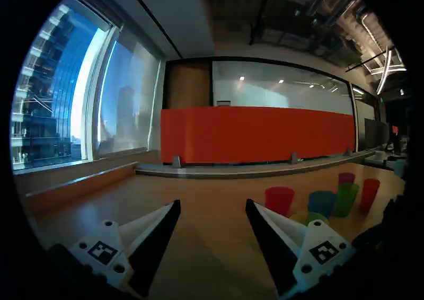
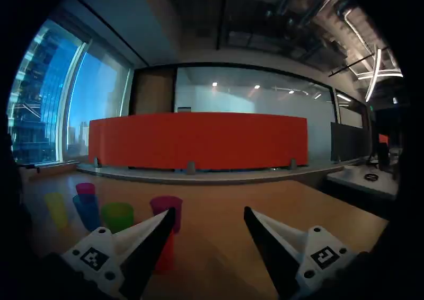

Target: Pour water

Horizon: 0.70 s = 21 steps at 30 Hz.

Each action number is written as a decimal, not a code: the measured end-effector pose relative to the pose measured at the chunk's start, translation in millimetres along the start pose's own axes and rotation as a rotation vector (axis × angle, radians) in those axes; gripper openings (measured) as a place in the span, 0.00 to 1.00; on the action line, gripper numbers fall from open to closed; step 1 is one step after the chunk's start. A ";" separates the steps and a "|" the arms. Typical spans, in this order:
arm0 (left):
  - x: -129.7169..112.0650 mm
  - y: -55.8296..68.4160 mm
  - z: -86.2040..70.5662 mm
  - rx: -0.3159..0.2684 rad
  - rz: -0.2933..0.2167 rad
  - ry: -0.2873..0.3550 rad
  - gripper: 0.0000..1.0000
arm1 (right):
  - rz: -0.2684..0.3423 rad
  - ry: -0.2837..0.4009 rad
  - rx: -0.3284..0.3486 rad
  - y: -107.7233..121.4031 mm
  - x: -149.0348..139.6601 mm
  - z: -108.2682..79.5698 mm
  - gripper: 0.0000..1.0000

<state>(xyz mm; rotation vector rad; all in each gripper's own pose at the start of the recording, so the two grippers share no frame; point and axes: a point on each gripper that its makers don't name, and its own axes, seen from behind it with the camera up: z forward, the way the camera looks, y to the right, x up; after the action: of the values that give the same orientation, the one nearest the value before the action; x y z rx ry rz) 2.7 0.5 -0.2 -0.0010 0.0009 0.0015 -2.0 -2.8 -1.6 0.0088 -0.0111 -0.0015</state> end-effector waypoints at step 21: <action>95.2 23.7 11.4 -0.117 -0.013 -0.028 0.91 | -0.029 -0.010 0.033 6.2 91.0 6.4 0.99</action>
<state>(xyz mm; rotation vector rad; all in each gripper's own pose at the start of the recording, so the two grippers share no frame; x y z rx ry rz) 97.9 24.4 11.1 -0.1175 -0.0272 -0.0112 88.9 3.3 5.9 0.0416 -0.0211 -0.0307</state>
